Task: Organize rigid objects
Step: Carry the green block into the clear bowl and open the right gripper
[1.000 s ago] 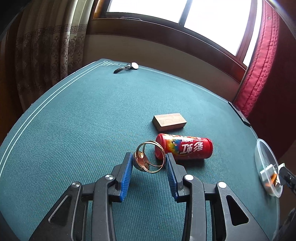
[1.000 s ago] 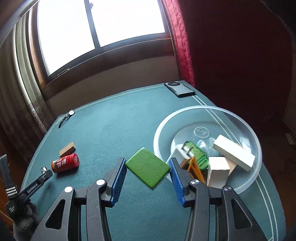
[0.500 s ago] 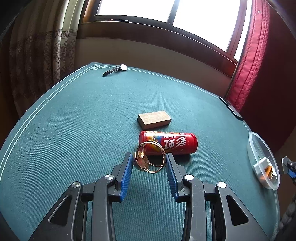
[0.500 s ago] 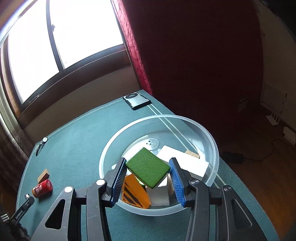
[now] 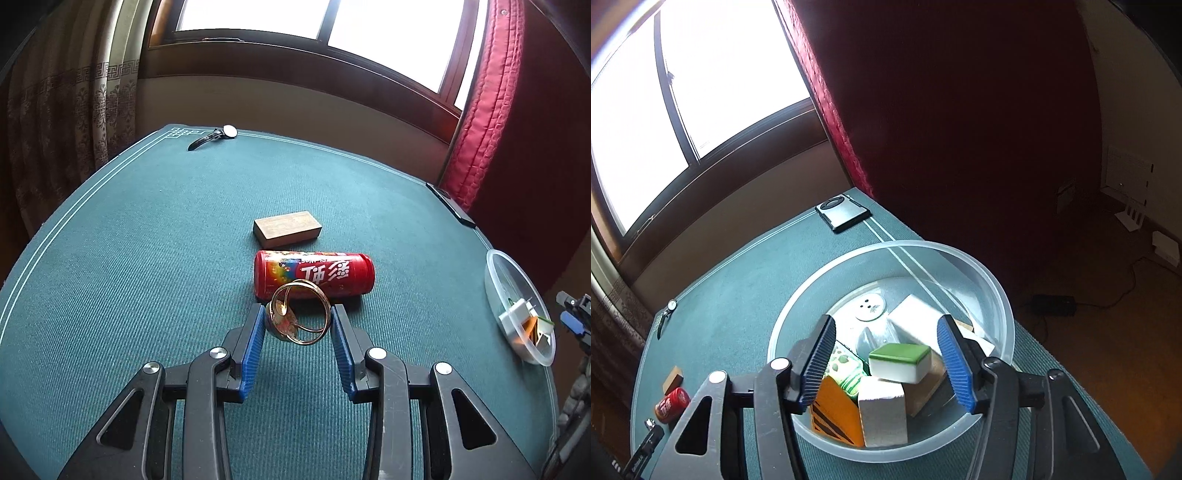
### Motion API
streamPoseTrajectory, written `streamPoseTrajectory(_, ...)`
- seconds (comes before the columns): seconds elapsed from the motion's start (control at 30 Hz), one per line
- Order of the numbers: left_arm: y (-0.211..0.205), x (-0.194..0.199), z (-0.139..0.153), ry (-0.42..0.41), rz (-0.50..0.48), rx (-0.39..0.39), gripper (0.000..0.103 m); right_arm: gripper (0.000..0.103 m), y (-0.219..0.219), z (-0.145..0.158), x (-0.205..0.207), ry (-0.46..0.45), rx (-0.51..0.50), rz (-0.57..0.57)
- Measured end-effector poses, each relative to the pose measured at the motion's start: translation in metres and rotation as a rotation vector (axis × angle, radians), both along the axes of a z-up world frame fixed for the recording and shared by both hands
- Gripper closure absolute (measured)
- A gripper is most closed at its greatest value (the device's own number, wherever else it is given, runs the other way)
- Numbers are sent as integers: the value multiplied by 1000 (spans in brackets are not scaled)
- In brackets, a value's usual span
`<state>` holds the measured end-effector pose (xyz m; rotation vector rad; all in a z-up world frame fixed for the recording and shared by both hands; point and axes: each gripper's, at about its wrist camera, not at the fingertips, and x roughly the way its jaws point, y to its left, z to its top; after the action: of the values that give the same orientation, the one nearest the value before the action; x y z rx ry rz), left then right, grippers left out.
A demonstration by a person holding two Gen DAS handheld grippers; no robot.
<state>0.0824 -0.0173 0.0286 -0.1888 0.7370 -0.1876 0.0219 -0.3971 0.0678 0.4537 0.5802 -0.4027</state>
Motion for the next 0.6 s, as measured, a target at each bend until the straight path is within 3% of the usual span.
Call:
streamPoseTrajectory(0.3, -6, -2, -1, -2, -17, 18, 66, 34, -13, -8, -16, 13, -3, -61)
streamPoseTrajectory(0.6, -16, -11, -2, 30, -52, 15, 66, 28, -12, -11, -36, 15, -94, -95)
